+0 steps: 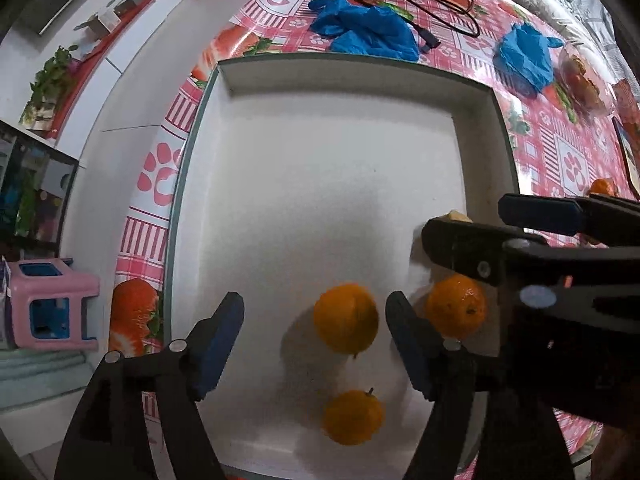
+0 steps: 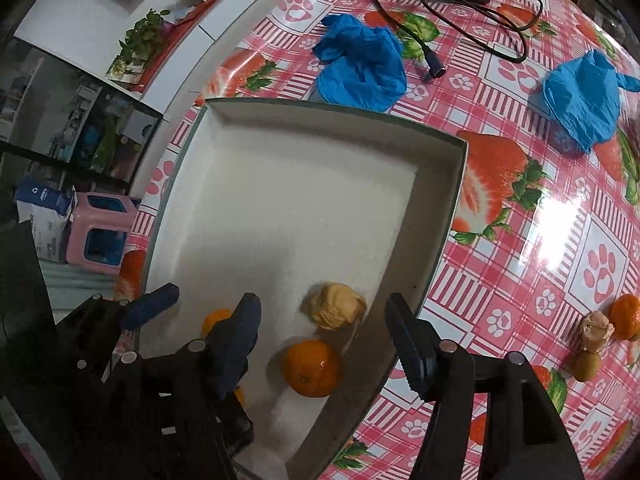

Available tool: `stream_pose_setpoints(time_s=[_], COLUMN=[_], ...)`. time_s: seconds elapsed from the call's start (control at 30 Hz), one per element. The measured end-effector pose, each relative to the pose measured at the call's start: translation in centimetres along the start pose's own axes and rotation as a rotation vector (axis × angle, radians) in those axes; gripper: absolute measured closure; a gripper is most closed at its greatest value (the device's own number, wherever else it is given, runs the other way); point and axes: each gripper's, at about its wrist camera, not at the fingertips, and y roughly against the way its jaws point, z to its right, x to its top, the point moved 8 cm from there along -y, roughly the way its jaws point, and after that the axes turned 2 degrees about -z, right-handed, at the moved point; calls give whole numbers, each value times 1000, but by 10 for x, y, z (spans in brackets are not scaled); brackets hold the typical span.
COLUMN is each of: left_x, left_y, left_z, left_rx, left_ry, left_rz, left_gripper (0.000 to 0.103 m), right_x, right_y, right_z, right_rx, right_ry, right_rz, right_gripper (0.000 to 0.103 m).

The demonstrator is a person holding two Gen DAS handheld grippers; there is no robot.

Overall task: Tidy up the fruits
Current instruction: 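Withdraw both open tools from the tray toward the remaining fruit, then grasp a red cherry tomato with the left tool while the right tool grasps another tomato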

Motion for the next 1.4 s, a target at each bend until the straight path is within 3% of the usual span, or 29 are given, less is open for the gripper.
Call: stream_pose_setpoints(time_s=[0.1,0.13,0.2,0.23,0.5,0.67,0.87,1.07,1.2,1.33,1.4], left_x=[0,0,-1,-2,-26,-42,-79,-102,-106,-107,-111], left_y=[7,10,15,17,41,52,52,31,17,4,4], left_z=[-1,-1,0,3,58,110,174,207,216,220,221], left_rx=[-2,-9,-9,-4,-38,-105,-188,-195,-200,-188,-180], left_ry=[3,5,-8,-22,-210,-348,-531,-574,-560,-556,-559], left_rz=[8,14,21,24,60,74,45,-15,-56,-101,-90], left_gripper=[25,24,24,24,24,24,24,25,34,51,51], right_x=[0,1,2,2,-21,-73,-135,-173,-181,-188,-192], right_y=[7,11,19,26,64,89,91,80,78,78,80], right_z=[2,3,8,13,74,151,213,232,234,239,243], right_rx=[8,8,-3,-5,-34,-112,-168,-154,-130,-120,-117], right_ry=[-6,-9,-19,-29,-175,-373,-532,-600,-615,-616,-616], right_rz=[8,15,38,58,117,143,83,41,41,38,39], right_gripper=[35,20,7,6,6,6,6,6,6,6,6])
